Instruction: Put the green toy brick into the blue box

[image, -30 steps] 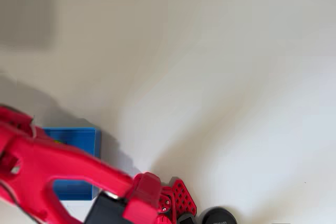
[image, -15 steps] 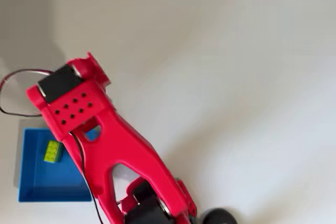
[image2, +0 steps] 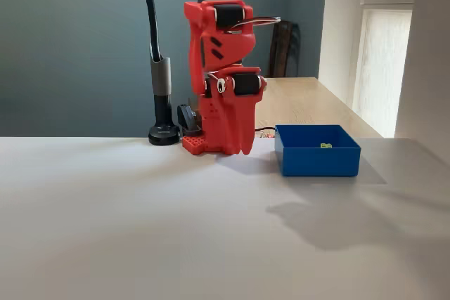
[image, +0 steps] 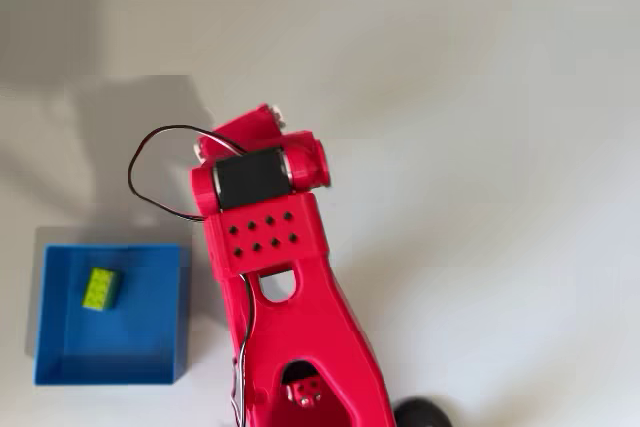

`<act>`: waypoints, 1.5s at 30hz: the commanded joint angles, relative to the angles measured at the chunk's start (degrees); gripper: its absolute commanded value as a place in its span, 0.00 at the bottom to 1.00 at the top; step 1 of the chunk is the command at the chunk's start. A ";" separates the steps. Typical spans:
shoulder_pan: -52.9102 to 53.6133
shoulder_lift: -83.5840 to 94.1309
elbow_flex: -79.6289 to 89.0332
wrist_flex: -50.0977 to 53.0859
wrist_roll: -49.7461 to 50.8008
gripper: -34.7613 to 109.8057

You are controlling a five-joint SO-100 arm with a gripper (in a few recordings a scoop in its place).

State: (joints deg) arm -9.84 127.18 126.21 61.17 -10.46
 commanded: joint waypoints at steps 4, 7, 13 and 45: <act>3.16 14.85 8.44 -1.76 2.46 0.30; 4.57 20.21 13.27 -2.64 3.25 0.30; 7.82 30.32 23.20 -5.27 3.34 0.30; 13.62 60.03 50.98 -5.45 1.05 0.26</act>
State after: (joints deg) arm 2.55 186.50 176.13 55.72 -9.67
